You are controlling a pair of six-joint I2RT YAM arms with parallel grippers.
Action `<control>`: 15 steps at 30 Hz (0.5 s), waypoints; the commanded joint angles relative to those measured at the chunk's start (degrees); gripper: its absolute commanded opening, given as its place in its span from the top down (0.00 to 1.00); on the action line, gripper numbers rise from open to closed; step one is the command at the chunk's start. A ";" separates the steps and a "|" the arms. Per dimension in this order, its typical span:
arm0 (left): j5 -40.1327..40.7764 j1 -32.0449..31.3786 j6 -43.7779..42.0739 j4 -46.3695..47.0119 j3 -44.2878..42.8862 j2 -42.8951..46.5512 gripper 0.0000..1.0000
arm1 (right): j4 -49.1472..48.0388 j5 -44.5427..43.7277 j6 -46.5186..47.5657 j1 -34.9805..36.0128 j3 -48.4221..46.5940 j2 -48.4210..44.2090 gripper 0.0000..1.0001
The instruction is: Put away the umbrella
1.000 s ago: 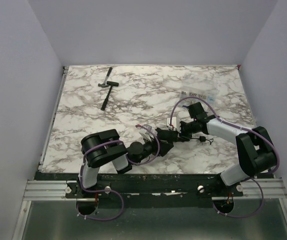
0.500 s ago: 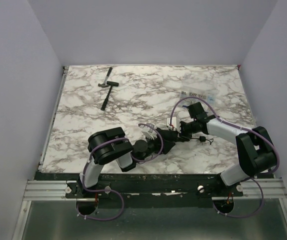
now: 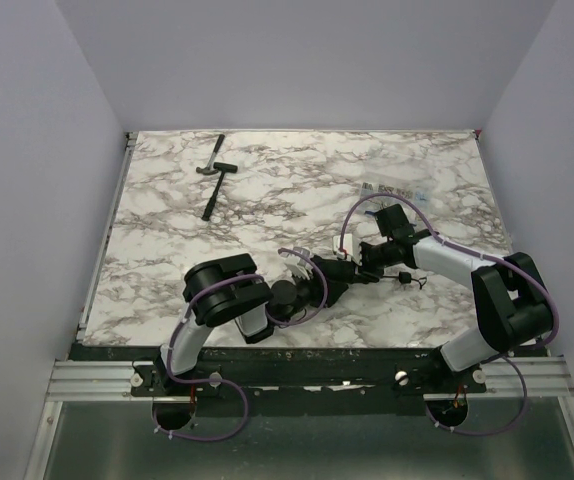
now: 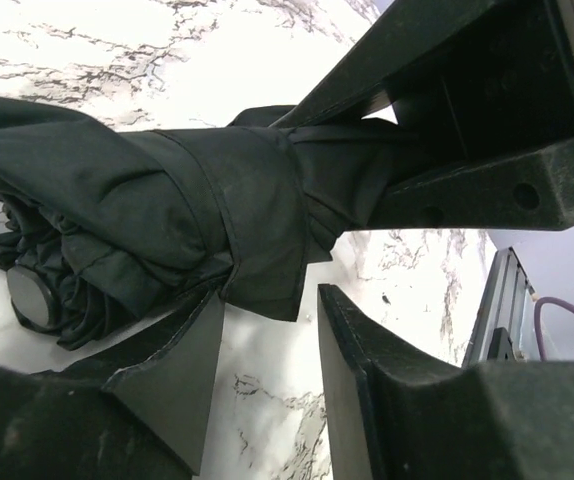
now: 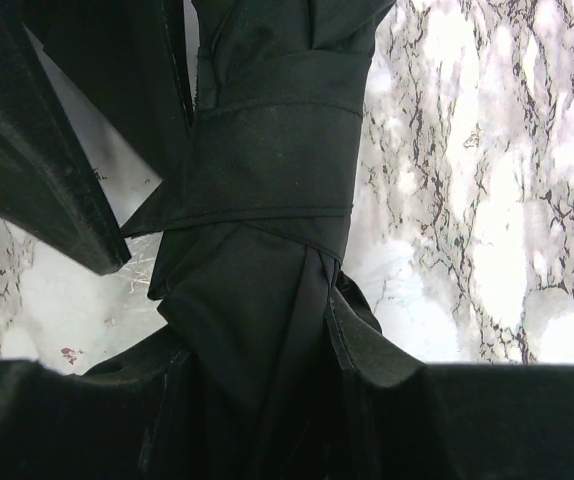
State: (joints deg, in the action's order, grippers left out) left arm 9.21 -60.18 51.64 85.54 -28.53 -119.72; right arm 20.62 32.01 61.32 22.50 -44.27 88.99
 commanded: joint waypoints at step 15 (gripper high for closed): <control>0.70 -0.02 -2.44 3.27 2.29 1.39 0.96 | 5.83 -6.42 0.56 0.72 3.18 4.81 0.99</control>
State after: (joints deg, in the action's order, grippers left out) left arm 8.40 -60.10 49.08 85.36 -26.94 -119.68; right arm 20.64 32.01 61.32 22.52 -44.27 88.99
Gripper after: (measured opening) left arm 0.095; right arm 0.373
